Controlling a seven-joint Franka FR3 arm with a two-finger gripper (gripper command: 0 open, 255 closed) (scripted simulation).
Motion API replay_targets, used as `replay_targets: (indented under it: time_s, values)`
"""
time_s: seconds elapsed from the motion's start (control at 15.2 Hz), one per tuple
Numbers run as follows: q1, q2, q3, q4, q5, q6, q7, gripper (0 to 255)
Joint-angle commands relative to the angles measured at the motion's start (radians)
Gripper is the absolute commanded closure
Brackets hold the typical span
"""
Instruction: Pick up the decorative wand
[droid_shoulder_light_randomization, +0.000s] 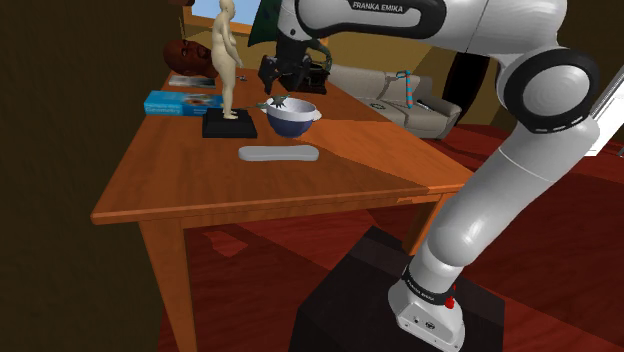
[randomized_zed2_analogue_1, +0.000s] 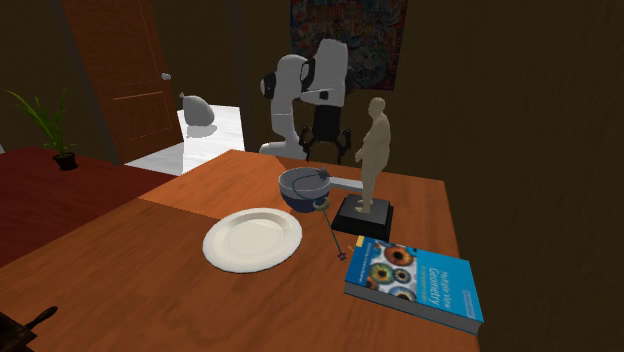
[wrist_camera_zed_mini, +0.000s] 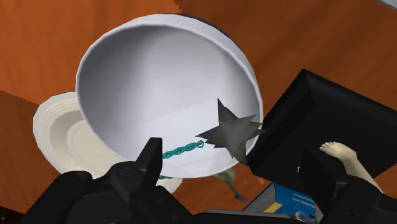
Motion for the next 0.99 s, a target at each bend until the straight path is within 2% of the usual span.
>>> replay_targets:
  time_s: [0.0,0.4,0.53,0.59,0.92]
  values:
    - [-0.001,0.018,0.002,0.013,-0.006,0.008,0.008,0]
    - [-0.001,0.003,0.001,-0.091,-0.009,0.097,0.022,0]
    - [-0.001,0.003,0.001,-0.091,-0.009,0.097,0.022,0]
    - [-0.001,0.006,0.001,-0.089,-0.009,0.097,0.024,255]
    - [-0.001,0.005,0.001,-0.09,-0.009,0.098,0.023,255]
